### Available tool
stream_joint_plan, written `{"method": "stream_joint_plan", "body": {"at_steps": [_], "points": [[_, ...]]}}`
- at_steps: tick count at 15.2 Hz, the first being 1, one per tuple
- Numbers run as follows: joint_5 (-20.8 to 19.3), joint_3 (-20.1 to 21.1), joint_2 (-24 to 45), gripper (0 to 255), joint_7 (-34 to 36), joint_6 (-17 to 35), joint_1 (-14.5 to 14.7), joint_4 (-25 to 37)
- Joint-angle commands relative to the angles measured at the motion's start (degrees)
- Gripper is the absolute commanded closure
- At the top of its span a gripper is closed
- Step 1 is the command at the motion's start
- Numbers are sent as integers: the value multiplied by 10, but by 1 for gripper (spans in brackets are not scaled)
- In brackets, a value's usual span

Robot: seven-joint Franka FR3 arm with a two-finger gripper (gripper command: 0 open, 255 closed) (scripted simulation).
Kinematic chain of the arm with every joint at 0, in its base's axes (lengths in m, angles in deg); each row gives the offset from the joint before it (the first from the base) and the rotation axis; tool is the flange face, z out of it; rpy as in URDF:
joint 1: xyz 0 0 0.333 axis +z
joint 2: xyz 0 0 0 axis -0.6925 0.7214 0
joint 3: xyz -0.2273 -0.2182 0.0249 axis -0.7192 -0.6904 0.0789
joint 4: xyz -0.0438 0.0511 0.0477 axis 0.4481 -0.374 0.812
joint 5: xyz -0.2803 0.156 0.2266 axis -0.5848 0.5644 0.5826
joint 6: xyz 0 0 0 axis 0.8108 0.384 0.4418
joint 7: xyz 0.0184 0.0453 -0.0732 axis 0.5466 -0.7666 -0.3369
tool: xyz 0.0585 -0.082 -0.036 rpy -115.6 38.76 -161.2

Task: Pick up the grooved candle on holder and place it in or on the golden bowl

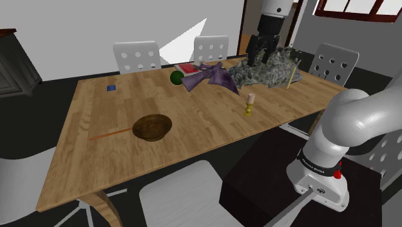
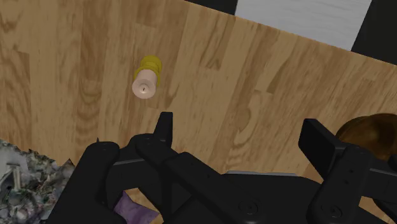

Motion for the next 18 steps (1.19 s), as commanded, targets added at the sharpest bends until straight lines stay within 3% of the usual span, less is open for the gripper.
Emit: {"method": "stream_joint_plan", "body": {"at_steps": [1, 10, 17, 18], "points": [[0, 0, 0, 0, 0, 0, 0, 0], [-66, -17, -30, 0, -37, 194, -33, -187], [-134, -42, 29, 0, -60, 391, -81, -292], [-135, -42, 29, 0, -60, 391, -81, -292]]}}
